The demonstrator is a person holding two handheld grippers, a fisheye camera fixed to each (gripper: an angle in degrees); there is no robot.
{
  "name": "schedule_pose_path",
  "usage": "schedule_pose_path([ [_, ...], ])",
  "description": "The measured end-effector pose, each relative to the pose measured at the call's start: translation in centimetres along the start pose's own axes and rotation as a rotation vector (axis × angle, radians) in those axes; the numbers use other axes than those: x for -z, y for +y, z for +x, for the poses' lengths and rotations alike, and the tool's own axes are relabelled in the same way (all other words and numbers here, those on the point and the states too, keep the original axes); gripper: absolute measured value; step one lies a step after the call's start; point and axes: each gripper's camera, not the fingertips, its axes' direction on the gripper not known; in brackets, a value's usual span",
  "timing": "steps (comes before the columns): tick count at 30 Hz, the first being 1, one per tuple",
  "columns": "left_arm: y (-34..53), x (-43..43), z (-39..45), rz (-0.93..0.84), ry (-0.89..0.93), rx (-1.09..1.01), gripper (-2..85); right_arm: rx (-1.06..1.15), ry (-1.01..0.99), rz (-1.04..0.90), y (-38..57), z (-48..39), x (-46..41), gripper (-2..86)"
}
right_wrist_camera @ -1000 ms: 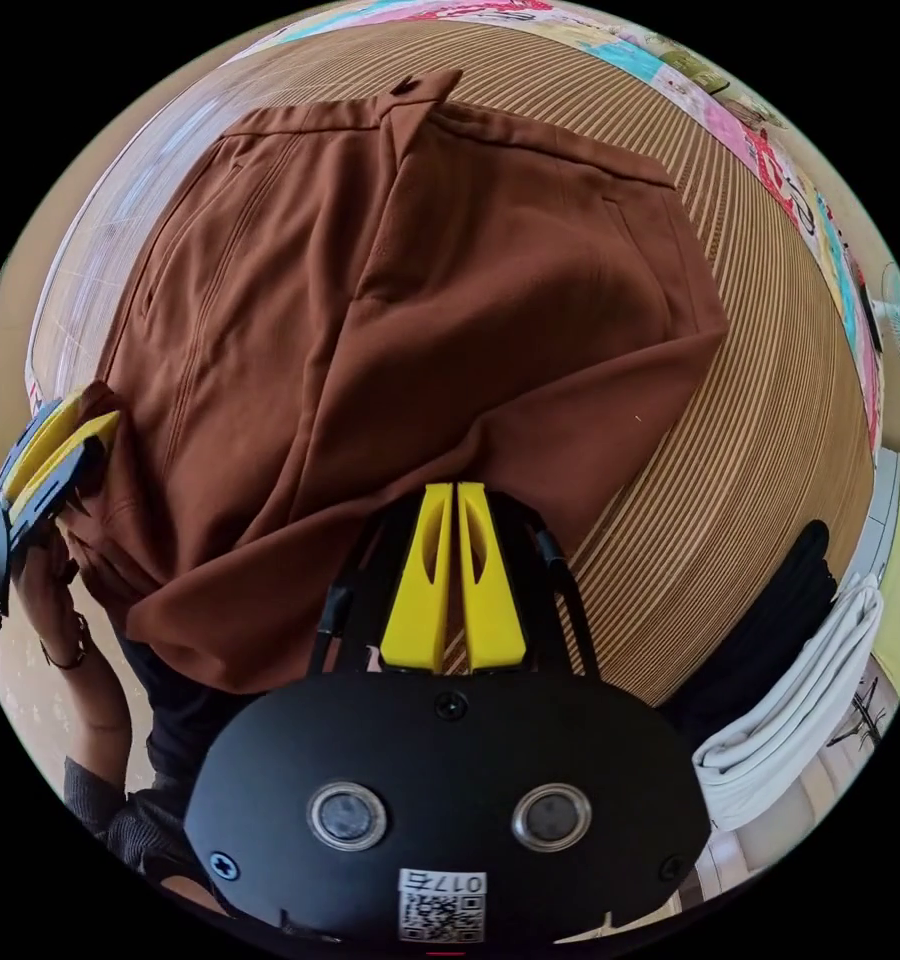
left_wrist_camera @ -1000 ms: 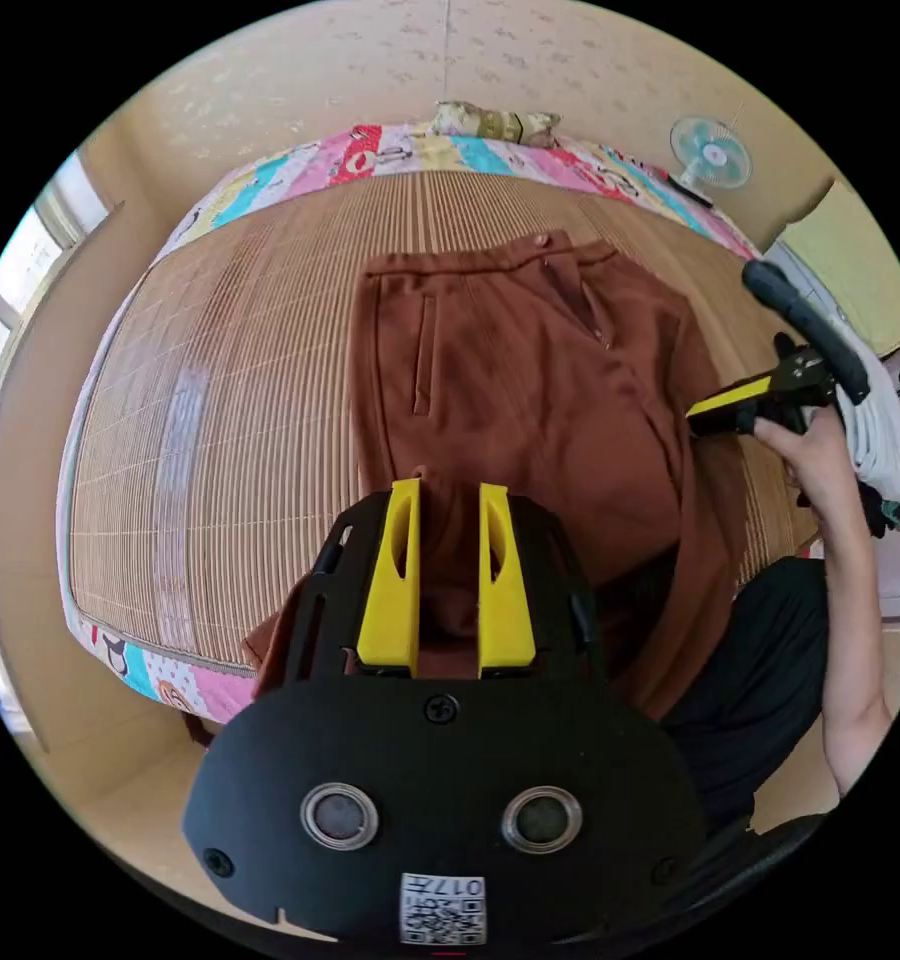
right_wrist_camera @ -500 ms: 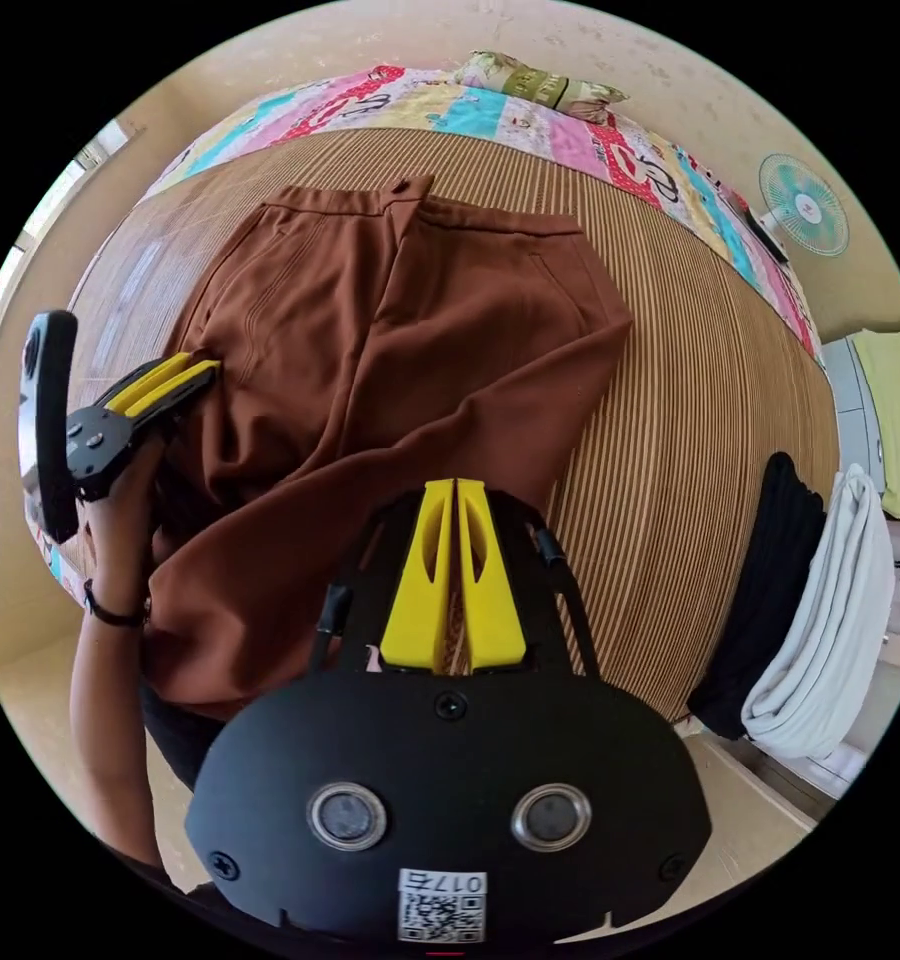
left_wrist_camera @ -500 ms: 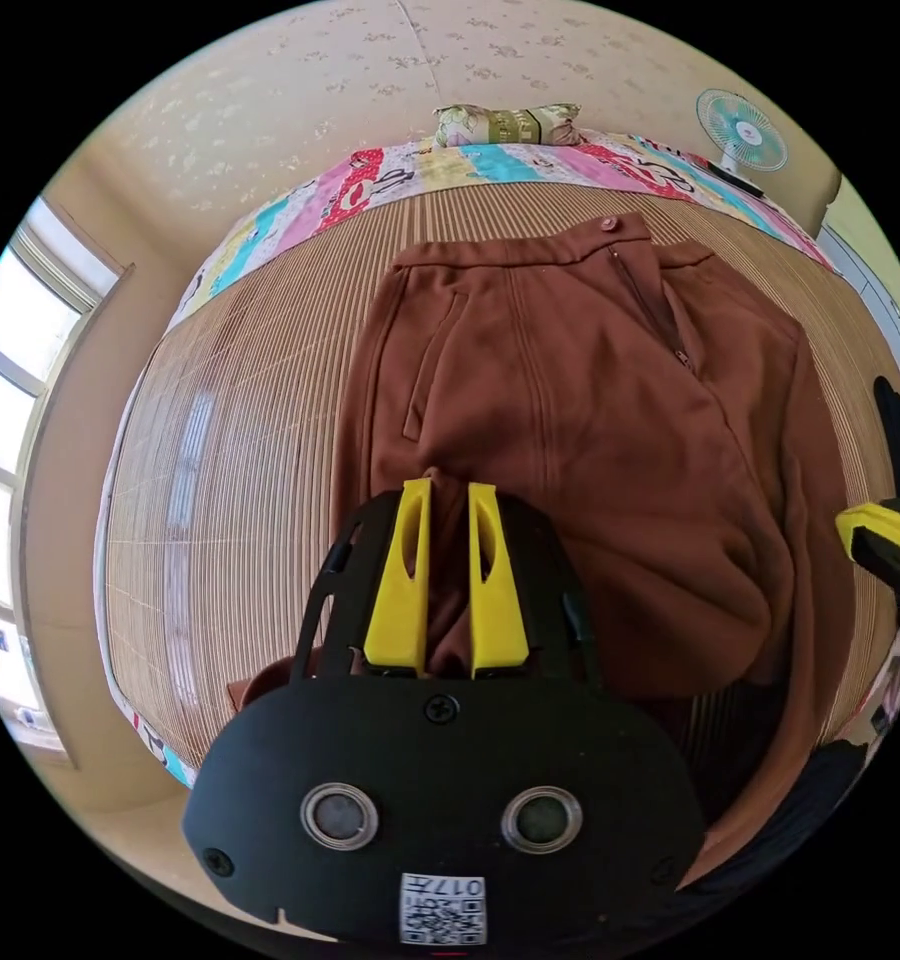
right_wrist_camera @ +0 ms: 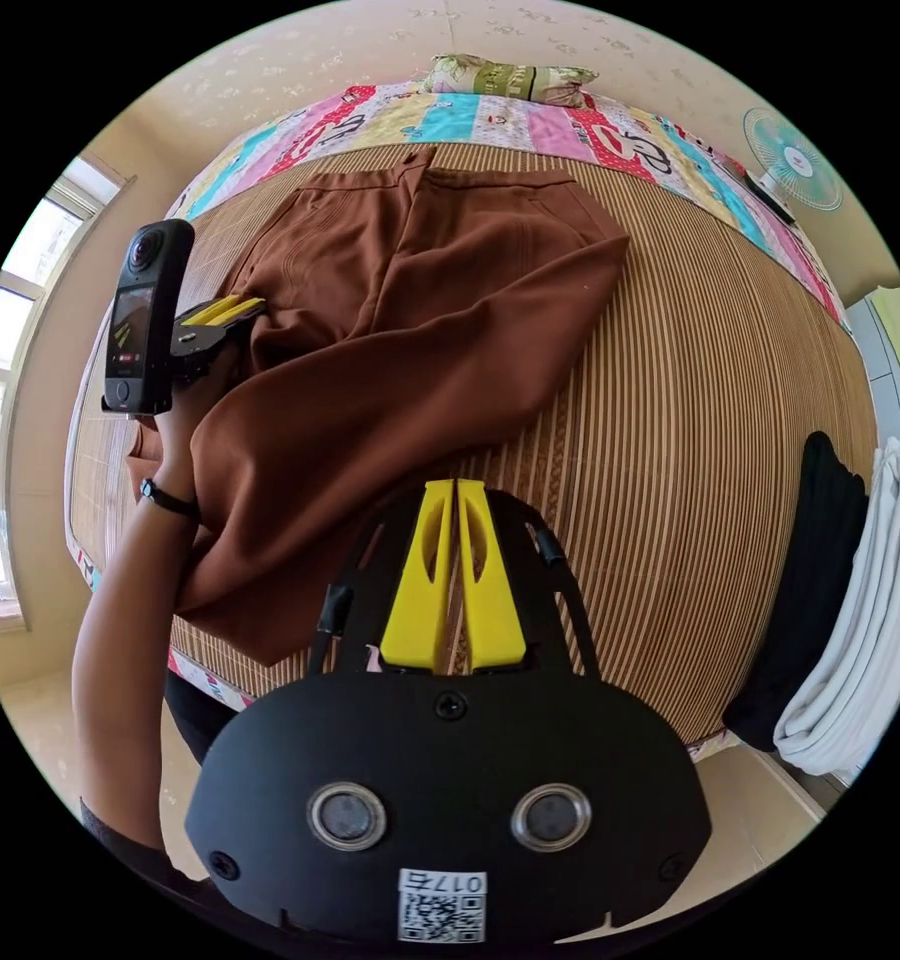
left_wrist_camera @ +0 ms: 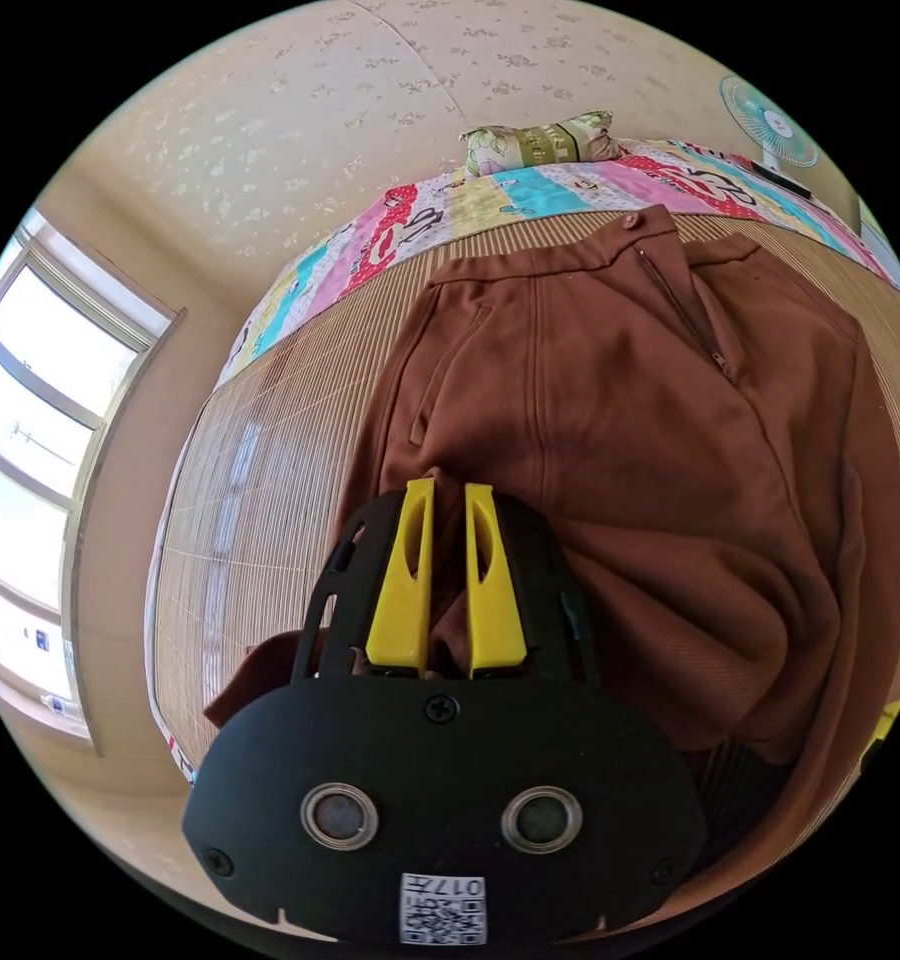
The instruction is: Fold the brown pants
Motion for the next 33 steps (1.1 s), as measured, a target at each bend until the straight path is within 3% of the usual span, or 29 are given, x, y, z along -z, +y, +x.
schedule_pose_path([
  [6, 0.4, 0.4, -1.0, 0.0, 0.02, 0.001, 5.5, 0.105, 0.001, 0.07, 2.2, -1.4, 0.0, 0.6],
  [12, 3.5, 4.0, -3.0, 0.05, -0.037, -0.166, 6.0, 0.119, 0.035, 0.117, 4.3, -0.5, 0.0, 1.0],
  [17, 10.0, 9.4, -12.6, 0.206, 0.077, -0.064, 2.5, 0.087, -0.077, 0.173, 5.9, 2.2, 0.7, 3.5],
  [21, 15.0, 9.9, -23.8, 0.223, 0.212, 0.093, 9.8, 0.188, -0.213, 0.293, 8.1, 2.7, 2.1, 8.1],
  [26, 16.5, 3.2, -29.7, -0.029, 0.3, 0.094, 14.7, 0.316, -0.277, 0.283, 8.9, 1.6, 1.1, 10.9],
  [28, 16.7, -0.4, -30.9, -0.17, 0.421, 0.12, 12.4, 0.348, -0.28, 0.269, 9.1, 1.1, 0.5, 11.4],
  [30, 17.2, -0.3, -32.4, -0.153, 0.472, 0.18, 8.6, 0.375, -0.29, 0.257, 9.5, 0.8, -0.2, 12.0],
  [33, 17.2, 1.1, -33.3, -0.191, 0.482, 0.108, 1.9, 0.386, -0.33, 0.237, 9.7, 1.2, -1.0, 12.9],
])
